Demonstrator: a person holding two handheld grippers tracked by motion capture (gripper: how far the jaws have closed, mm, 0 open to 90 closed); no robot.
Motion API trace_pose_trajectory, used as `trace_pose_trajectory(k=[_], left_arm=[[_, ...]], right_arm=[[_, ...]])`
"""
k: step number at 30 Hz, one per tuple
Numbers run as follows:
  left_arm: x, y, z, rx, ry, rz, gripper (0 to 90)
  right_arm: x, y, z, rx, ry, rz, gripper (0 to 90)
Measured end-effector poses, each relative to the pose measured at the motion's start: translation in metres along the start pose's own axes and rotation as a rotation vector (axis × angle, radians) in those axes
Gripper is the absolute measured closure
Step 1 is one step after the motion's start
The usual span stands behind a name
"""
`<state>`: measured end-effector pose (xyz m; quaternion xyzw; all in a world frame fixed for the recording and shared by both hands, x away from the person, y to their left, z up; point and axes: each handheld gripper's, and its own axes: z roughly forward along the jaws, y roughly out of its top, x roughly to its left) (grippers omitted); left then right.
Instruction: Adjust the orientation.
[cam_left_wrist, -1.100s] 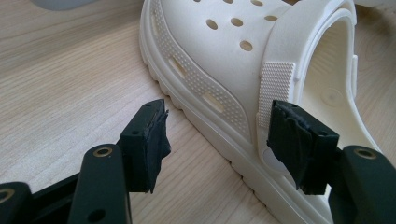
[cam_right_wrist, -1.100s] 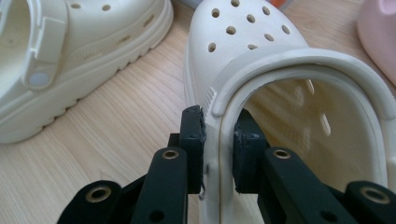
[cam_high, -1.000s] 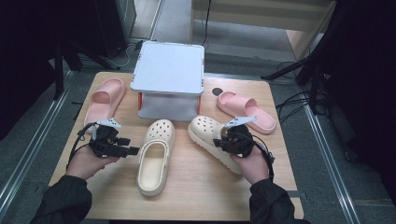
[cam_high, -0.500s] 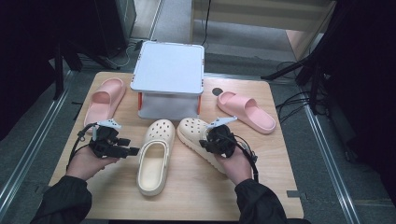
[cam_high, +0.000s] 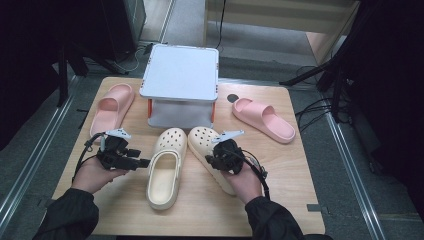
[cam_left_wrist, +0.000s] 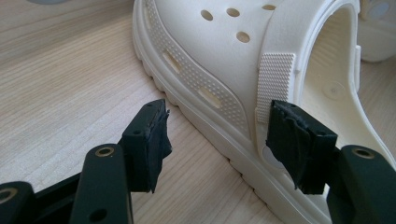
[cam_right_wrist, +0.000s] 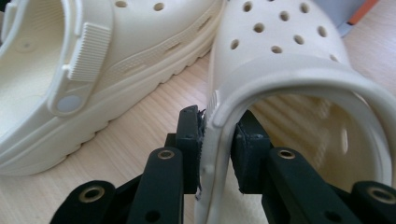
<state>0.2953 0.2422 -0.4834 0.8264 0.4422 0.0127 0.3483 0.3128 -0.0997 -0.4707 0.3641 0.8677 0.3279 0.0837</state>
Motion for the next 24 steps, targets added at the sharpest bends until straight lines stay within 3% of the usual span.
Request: trace_pose_trajectory(k=[9,14,17,24], left_arm=[[0.001,0.000,0.001,-0.001,-0.001,-0.003,37.8],[0.001,0.000,-0.001,-0.004,-0.006,0.005,39.7],[0.000,0.000,-0.002,-0.014,-0.012,0.000,42.7],[0.000,0.001,-0.005,-0.031,-0.017,-0.007,55.3]], right_arm=[[0.004,0.000,0.003,-0.007,0.035,-0.005,70.7],[-0.002,0.000,-0.011,-0.048,0.072,0.007,65.1],[-0.007,-0.002,-0.023,-0.074,0.088,0.017,67.8],[-0.028,-0.005,-0.050,-0.133,0.121,0.011,84.6]])
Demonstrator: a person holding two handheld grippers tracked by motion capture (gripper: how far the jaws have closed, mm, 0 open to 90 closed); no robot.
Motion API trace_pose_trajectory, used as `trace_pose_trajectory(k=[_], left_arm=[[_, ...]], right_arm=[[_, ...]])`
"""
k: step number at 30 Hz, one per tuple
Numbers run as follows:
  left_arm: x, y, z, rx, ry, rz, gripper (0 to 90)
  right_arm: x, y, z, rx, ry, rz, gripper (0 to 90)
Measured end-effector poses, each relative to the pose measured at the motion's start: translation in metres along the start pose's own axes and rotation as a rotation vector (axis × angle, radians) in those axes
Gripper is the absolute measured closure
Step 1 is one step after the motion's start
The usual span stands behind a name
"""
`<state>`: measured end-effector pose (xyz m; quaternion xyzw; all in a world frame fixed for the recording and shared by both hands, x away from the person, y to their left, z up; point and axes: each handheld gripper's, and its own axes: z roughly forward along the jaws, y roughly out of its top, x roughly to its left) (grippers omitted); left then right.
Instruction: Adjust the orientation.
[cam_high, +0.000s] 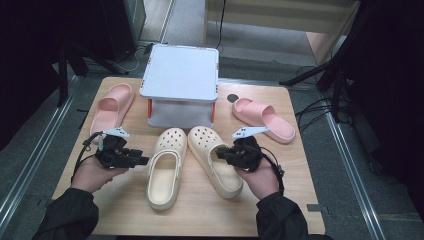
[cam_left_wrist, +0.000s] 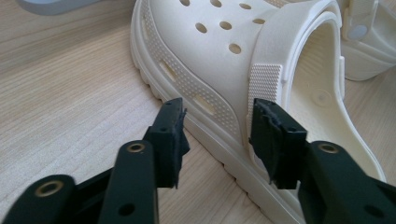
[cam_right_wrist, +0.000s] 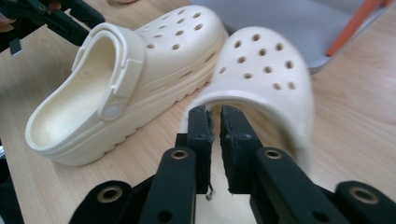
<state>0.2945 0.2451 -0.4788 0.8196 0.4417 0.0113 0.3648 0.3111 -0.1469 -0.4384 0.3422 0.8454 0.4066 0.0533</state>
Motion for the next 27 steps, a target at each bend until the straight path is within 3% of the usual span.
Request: trace_pose_trajectory(k=[3,9,11,14,19,22,27], left_arm=[[0.002,-0.002,0.001,0.001,0.020,0.031,60.2],[0.010,-0.003,0.007,0.010,0.031,0.018,67.8],[0.012,-0.003,0.008,0.010,0.031,0.013,69.3],[0.011,-0.003,0.010,0.011,0.032,0.018,70.0],[0.009,-0.004,0.018,0.022,0.028,0.010,69.9],[0.008,-0.004,0.026,0.055,0.029,0.012,70.0],[0.008,-0.004,0.030,0.060,0.032,0.004,70.1]], right_arm=[[-0.012,-0.001,-0.008,-0.008,-0.018,-0.021,85.8],[-0.036,-0.007,-0.016,-0.008,-0.064,-0.032,85.9],[-0.046,-0.011,-0.015,-0.006,-0.069,-0.011,86.4],[-0.057,-0.016,-0.009,0.010,-0.075,0.013,86.6],[-0.066,-0.020,0.008,0.046,-0.081,0.013,84.7],[-0.072,-0.022,0.019,0.068,-0.071,0.032,84.0],[-0.071,-0.022,0.032,0.100,-0.081,0.019,82.8]])
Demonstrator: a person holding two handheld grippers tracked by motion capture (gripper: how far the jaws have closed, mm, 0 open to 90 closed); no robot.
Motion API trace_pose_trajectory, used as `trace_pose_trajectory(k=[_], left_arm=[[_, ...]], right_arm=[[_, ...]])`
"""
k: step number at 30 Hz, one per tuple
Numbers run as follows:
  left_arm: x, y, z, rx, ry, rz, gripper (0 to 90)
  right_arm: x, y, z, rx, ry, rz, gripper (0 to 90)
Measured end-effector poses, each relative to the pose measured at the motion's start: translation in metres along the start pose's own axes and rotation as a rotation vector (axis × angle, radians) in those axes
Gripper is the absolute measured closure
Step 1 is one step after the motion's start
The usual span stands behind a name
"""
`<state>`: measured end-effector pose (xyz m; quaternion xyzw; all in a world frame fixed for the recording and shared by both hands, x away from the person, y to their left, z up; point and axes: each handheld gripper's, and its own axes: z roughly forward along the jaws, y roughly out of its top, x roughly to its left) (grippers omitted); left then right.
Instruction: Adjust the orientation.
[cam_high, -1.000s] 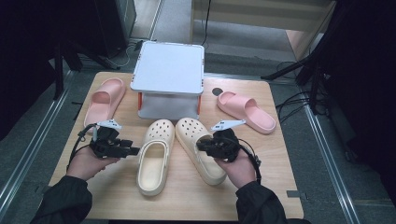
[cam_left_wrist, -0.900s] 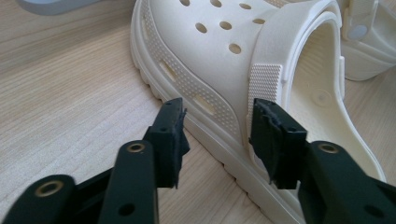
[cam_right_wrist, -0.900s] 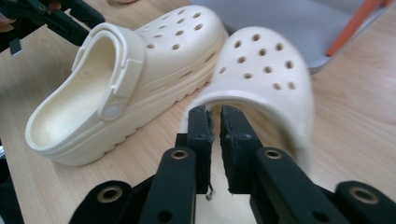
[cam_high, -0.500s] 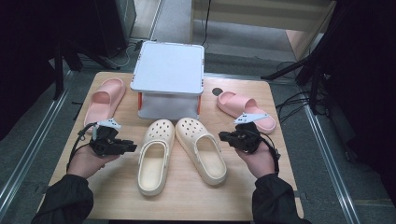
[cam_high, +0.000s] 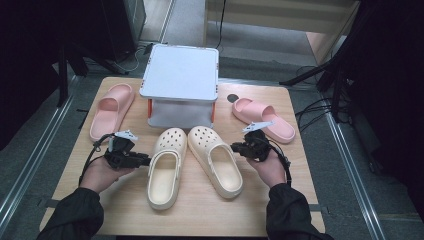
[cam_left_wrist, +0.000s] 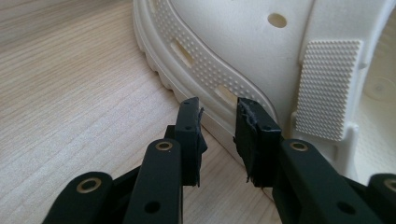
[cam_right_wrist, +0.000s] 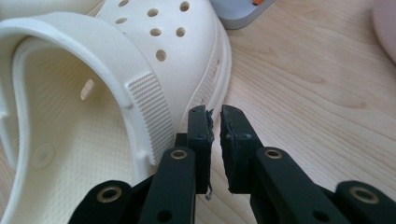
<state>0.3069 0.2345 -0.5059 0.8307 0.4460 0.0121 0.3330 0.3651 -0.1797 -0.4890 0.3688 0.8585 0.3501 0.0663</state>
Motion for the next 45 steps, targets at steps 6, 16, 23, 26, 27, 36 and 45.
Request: trace_pose_trajectory(k=[6,16,23,26,27,36,45], left_arm=[[-0.001,-0.001,0.000,-0.002,-0.010,-0.009,70.5],[-0.009,0.001,0.003,0.010,-0.028,0.008,70.8],[-0.013,0.001,0.006,0.018,-0.046,0.019,70.5],[-0.014,0.002,0.006,0.019,-0.054,0.022,70.6],[-0.015,0.002,0.007,0.016,-0.055,0.023,70.6],[-0.025,0.004,0.013,0.032,-0.080,0.077,70.0],[-0.023,0.005,0.009,0.020,-0.084,0.054,63.5]], right_arm=[[0.006,0.002,0.005,0.013,0.004,-0.020,83.2],[0.016,0.003,0.010,0.018,0.024,-0.027,83.3],[0.017,0.003,0.010,0.013,0.036,-0.024,83.3],[0.018,0.003,0.012,0.009,0.051,-0.013,83.4],[0.018,0.003,0.012,0.007,0.056,-0.012,83.4],[0.023,0.004,0.014,0.004,0.064,-0.024,83.4],[0.019,0.002,0.013,-0.019,0.085,0.005,81.0]])
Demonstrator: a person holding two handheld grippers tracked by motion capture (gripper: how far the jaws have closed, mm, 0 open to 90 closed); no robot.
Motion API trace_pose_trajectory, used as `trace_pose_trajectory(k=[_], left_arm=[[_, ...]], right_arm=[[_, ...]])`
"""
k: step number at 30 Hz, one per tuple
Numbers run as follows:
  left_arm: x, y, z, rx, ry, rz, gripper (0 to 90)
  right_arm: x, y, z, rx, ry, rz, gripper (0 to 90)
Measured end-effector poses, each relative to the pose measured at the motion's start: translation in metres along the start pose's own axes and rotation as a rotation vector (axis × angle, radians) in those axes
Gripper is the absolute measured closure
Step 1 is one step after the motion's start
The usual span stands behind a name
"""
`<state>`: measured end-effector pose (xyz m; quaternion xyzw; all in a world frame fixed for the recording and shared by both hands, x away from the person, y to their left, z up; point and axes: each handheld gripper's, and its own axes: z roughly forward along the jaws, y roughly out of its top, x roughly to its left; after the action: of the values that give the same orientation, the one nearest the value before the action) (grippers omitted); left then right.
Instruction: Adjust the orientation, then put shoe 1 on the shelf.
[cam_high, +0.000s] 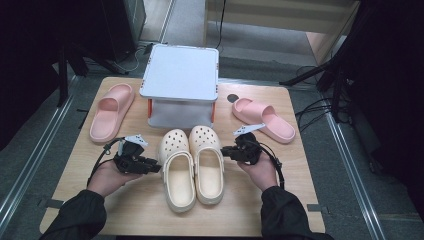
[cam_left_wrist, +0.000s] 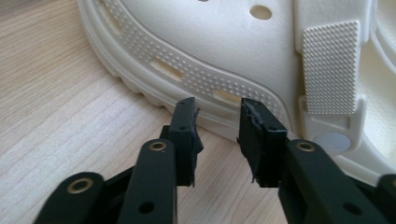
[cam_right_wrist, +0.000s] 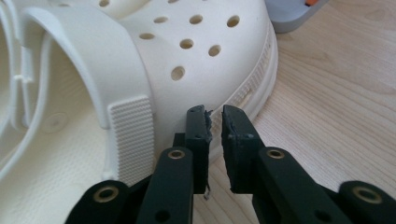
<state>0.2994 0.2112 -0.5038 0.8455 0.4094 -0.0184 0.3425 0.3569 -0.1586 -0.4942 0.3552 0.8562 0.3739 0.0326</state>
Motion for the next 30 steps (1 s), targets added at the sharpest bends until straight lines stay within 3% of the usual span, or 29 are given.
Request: trace_pose_trajectory(k=[5,7,11,14,20,24,30], left_arm=[[0.002,0.001,-0.013,-0.058,-0.001,-0.037,58.1],[0.004,0.002,-0.017,-0.059,0.000,-0.053,55.1],[0.007,0.004,-0.024,-0.073,0.002,-0.121,54.6],[0.008,0.005,-0.029,-0.089,0.026,-0.117,54.5],[0.009,0.007,-0.037,-0.111,0.032,-0.101,55.9],[0.008,0.011,-0.042,-0.131,0.032,-0.084,59.4],[0.003,0.020,-0.046,-0.144,0.032,-0.036,67.1]], right_arm=[[0.003,0.002,-0.011,-0.049,0.003,0.004,79.0],[0.006,0.003,-0.019,-0.077,0.011,0.008,77.8],[0.015,0.003,-0.032,-0.131,0.043,0.010,74.2],[0.023,0.004,-0.040,-0.157,0.056,0.005,69.8],[0.044,0.002,-0.046,-0.179,0.082,-0.012,61.7],[0.058,-0.002,-0.041,-0.158,0.067,-0.028,57.5],[0.076,-0.006,-0.030,-0.124,0.082,-0.044,56.2]])
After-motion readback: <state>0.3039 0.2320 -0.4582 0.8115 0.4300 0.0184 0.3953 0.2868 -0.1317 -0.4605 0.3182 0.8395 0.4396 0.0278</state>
